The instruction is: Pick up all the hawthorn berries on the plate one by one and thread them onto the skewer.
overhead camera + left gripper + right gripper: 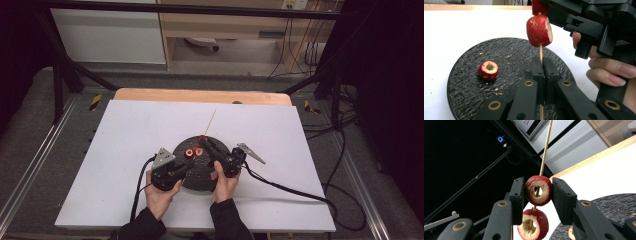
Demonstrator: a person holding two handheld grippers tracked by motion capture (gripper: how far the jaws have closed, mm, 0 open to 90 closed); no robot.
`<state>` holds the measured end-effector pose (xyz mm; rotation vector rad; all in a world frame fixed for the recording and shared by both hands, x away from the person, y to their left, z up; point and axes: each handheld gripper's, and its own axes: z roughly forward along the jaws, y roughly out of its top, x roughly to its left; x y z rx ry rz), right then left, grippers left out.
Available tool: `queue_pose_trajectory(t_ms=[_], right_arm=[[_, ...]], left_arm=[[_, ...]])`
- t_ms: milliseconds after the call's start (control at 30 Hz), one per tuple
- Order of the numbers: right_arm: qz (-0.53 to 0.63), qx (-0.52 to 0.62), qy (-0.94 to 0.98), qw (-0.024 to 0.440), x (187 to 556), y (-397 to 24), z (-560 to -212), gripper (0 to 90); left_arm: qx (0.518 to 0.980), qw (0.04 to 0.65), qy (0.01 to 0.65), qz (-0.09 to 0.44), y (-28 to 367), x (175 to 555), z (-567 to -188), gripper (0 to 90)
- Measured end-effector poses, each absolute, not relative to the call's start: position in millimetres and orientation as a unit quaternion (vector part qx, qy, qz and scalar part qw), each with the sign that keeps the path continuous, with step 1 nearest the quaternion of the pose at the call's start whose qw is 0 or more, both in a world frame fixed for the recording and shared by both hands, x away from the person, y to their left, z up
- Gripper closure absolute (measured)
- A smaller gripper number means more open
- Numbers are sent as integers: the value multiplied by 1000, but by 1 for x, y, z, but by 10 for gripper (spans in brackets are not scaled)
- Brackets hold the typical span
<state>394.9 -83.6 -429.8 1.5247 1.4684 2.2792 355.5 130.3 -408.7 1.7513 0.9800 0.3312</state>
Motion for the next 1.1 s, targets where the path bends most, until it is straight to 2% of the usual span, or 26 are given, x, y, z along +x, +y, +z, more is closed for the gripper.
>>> queue_pose_trajectory(t_ms=[133, 400, 700, 833, 1100], right_arm=[[728, 488, 481, 14, 395, -84, -429, 625], [701, 469, 535, 32, 398, -97, -416, 409], [616, 447, 645, 64, 403, -113, -409, 161], [583, 436, 682, 74, 405, -118, -408, 110], [529, 420, 735, 57, 412, -126, -404, 53]], left_arm=[[733, 527, 407, 138, 133, 356, -409, 883], [741, 522, 402, 131, 146, 355, -416, 883], [760, 506, 383, 142, 167, 349, -416, 883], [768, 495, 380, 142, 181, 345, -417, 882], [777, 479, 381, 148, 209, 336, -419, 882]])
